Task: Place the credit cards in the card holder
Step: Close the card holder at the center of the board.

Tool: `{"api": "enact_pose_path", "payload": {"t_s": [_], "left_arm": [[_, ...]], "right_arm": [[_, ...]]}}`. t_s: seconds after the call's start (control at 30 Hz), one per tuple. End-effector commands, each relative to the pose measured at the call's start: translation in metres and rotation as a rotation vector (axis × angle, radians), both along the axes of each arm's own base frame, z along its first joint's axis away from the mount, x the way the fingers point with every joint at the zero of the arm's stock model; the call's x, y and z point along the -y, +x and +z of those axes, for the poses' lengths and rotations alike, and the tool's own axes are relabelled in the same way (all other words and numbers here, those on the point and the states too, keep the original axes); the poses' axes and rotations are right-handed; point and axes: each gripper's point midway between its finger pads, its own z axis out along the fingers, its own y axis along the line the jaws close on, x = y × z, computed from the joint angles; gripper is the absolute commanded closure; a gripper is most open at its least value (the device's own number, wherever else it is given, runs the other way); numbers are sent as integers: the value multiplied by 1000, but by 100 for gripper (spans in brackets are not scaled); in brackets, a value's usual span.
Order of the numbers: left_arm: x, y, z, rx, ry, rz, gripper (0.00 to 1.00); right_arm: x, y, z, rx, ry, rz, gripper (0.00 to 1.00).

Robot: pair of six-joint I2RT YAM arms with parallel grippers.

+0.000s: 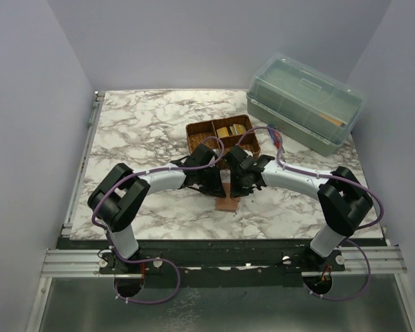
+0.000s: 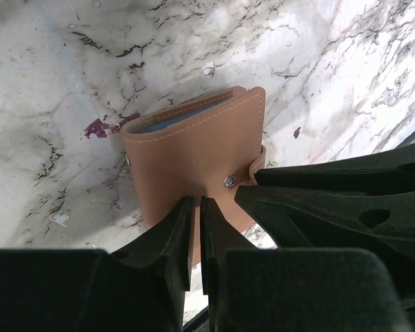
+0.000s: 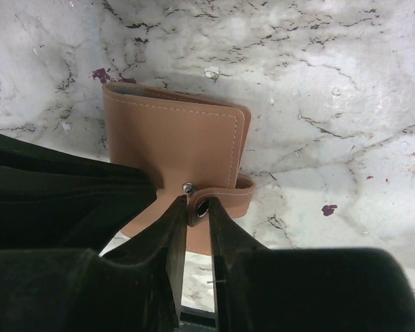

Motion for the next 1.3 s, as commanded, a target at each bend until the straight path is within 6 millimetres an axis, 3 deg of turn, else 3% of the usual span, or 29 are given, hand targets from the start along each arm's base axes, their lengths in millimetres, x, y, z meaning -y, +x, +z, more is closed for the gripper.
{"api": "enact_pose_path", "payload": {"t_s": [0.0, 0.2, 0.5, 0.63, 1.0, 1.27], "left_arm": [[-8, -15, -16, -27, 71, -24, 85], [-8, -16, -16, -26, 70, -27, 85], [-7, -17, -18, -31, 71, -30, 85], [-7, -18, -17, -30, 69, -33, 85], [-6, -19, -18, -30, 68, -37, 84], [-5, -20, -19, -34, 67, -39, 84]], "right_arm": [[-5, 0, 6, 10, 27, 2, 78], [-5, -1, 9, 12, 32, -2, 76], [-7, -1, 10, 11, 45, 2, 94], [-8, -2, 9, 7, 47, 3, 85], [-9, -3, 12, 6, 62, 3, 80], [-7, -4, 14, 11, 64, -2, 83]]}}
